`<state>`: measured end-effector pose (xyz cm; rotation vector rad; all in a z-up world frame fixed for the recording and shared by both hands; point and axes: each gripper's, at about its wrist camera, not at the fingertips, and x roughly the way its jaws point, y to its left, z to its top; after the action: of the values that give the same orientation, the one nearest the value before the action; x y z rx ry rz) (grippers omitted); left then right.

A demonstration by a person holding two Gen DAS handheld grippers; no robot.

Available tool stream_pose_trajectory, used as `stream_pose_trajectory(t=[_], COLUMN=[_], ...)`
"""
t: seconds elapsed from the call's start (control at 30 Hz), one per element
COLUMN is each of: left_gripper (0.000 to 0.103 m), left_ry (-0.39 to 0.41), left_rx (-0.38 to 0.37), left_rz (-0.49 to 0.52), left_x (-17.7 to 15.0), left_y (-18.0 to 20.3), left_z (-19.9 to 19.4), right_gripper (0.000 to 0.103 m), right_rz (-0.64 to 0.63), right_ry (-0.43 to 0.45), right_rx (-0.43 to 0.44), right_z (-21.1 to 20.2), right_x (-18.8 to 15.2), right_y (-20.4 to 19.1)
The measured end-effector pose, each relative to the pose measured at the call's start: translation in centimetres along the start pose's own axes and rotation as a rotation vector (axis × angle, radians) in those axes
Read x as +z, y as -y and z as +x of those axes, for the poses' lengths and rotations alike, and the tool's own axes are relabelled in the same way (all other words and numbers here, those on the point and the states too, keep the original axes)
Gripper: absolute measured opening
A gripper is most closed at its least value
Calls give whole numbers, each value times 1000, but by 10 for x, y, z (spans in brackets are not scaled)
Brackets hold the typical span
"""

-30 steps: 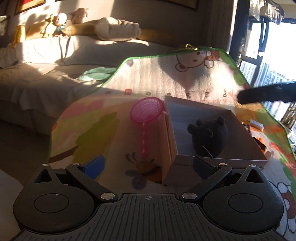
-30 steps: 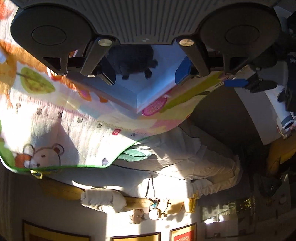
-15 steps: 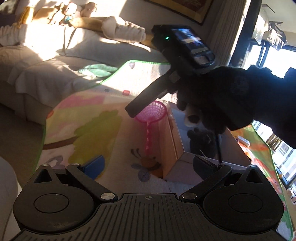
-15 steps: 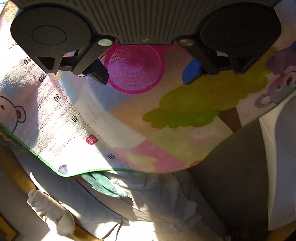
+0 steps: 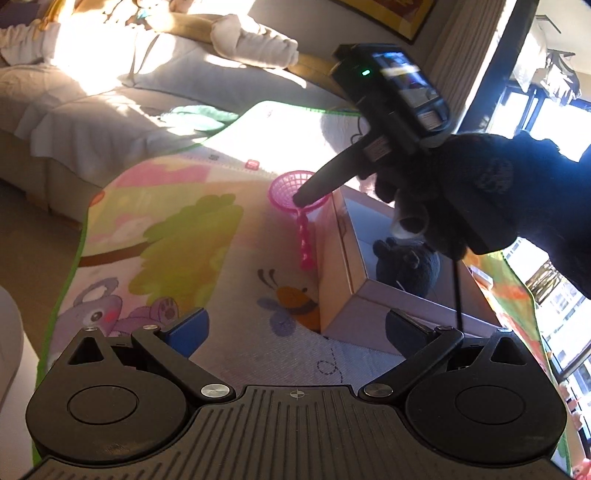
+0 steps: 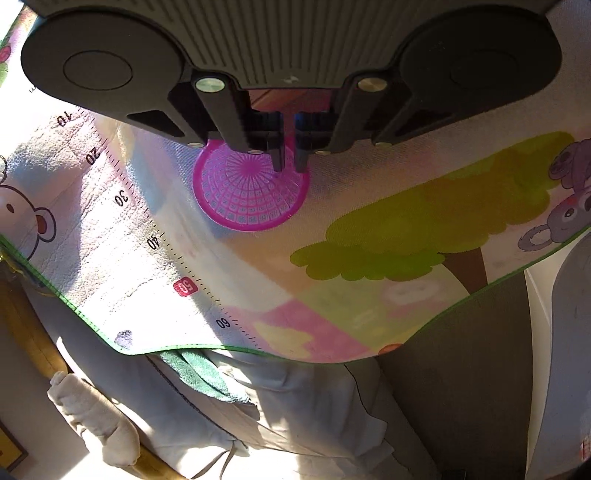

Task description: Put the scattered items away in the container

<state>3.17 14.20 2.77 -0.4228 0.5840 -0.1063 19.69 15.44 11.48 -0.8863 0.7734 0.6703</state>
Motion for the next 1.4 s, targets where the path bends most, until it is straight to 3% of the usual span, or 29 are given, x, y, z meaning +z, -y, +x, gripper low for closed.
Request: stream_pose_trajectory(t=[0.13, 0.2, 0.27, 0.3, 0.33, 0.57, 0.6, 0.7, 0.73, 0.77, 0.8, 0.93, 1.2, 1.3, 1.4], left_gripper=[103, 103, 103, 103, 103, 103, 103, 103, 103, 103, 103, 103, 103, 103, 103], left_ry=[-9, -12, -9, -4, 1, 21, 19, 9, 7, 6, 5, 8, 19, 23, 1], left_rx=[-1, -5, -9, -8, -9, -22, -22, -16, -15, -13, -12, -11, -15, -39, -119], left_rz=[-6, -13, -19, -23, -30, -99, -102, -111, -114, -117, -120, -118, -84, -52, -10], left_x=[-1, -1, -1, -1, 0, 2, 1, -1, -2, -2, -3, -6, -8, -10, -15], left_y=[4, 4, 2, 0, -2, -18, -20, -23, -23, -24, -23, -18, 6, 19, 35], left_z=[1, 1, 0, 0, -1, -4, -4, -3, -3, -3, -3, -7, -16, -23, -26], right_gripper=[2, 10, 55, 95, 103, 103, 98, 62, 32, 18, 11, 6, 6, 6, 6], right_rz=[49, 118, 165, 186, 197, 151, 131, 119, 132, 141, 148, 128, 234, 296, 317], right_ry=[49, 75, 70, 76, 87, -80, -95, -112, -111, -117, -116, -58, 107, 185, 239], right_rx=[43, 84, 94, 78, 54, -12, -36, -35, -18, -7, -11, -9, 96, 202, 257], right_z=[-21, -29, -27, -23, -18, 48, 54, 59, 56, 54, 51, 25, -48, -94, -135], right_x=[-4, 3, 15, 20, 25, 40, 39, 34, 33, 32, 30, 19, -6, -33, -76], right_y=[11, 23, 35, 40, 42, 23, 19, 16, 18, 19, 20, 18, 36, 45, 46])
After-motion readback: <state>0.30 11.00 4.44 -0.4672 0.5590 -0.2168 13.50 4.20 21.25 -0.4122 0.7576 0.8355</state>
